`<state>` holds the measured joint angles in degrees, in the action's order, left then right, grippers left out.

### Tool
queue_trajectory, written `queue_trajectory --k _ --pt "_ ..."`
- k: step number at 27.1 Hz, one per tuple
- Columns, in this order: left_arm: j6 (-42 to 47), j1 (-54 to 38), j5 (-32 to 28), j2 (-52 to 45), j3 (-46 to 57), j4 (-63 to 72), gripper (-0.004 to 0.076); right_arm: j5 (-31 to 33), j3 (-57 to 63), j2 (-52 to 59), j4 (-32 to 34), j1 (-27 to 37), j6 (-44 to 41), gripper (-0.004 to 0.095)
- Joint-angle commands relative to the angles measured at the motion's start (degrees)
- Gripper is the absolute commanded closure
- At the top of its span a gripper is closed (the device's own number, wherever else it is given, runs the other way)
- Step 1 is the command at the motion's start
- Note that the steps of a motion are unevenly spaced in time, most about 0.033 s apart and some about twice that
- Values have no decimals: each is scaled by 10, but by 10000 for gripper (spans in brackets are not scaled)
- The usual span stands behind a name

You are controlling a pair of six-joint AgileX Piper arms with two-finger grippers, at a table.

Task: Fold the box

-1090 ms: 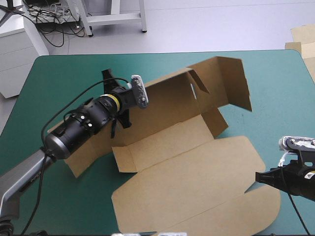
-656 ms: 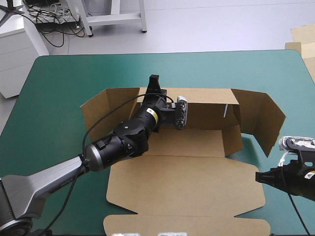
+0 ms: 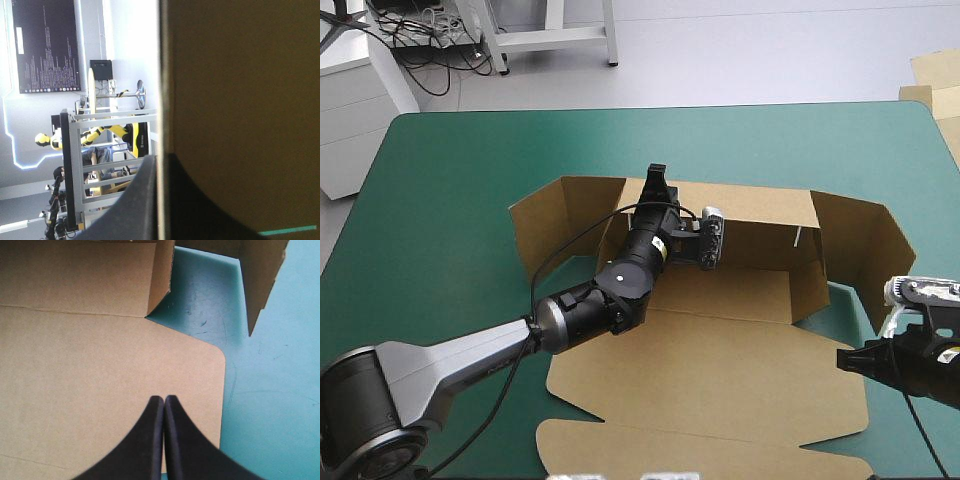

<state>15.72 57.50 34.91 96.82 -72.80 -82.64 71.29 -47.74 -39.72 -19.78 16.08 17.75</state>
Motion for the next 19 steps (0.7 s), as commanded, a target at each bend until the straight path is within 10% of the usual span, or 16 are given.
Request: queue_trajectory --k 1,12,19 --pt "32 11 14 -21 -22 -26 734 -15 -14 -2 -15 0 4 927" --pt "46 12 1 -21 -22 -50 734 -11 -14 -2 -16 0 -14 901" --pt "46 12 -1 -21 -22 -51 734 4 -13 -2 -31 0 -55 589"
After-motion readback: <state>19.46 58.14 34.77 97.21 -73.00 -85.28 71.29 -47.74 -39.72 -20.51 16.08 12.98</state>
